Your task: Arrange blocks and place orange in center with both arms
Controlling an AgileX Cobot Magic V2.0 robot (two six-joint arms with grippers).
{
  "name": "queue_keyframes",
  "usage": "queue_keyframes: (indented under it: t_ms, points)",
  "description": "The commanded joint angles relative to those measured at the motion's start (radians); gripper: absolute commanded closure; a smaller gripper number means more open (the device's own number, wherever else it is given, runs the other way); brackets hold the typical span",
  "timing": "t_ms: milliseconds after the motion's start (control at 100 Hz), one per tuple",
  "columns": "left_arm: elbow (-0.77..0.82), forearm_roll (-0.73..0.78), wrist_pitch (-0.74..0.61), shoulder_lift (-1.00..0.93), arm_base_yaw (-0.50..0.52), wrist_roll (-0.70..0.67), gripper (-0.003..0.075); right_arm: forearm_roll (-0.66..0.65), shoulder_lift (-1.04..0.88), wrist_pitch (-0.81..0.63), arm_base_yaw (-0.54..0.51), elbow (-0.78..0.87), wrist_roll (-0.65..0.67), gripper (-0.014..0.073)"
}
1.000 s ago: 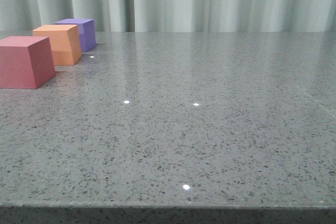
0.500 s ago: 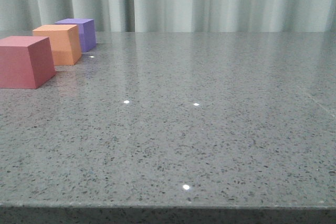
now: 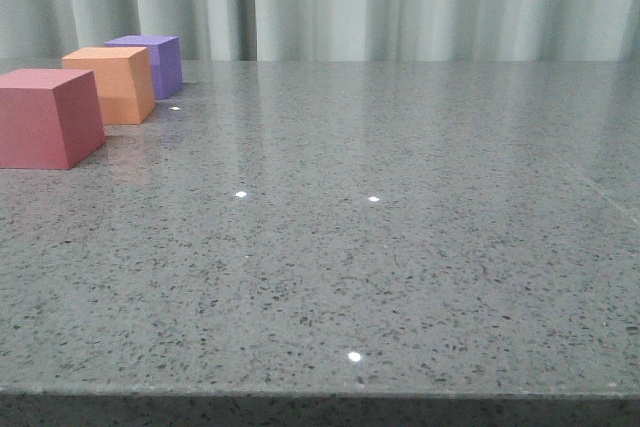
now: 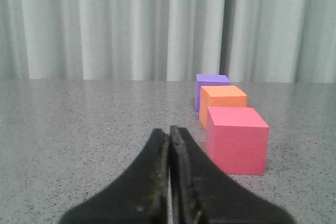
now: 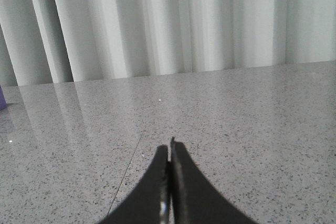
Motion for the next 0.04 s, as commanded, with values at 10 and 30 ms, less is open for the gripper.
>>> queue_keyframes:
  t_ms: [10,30]
  points:
    - [0.043,-0.002,-0.082,-0.036,-0.009,-0.008,0.0741,0.0,-0.018,-0.082,-0.007,-0.019,-0.012,0.0663]
    - [0.043,-0.002,-0.082,-0.036,-0.009,-0.008,0.0741,0.0,-0.018,-0.082,-0.007,-0.019,-0.012,0.0663]
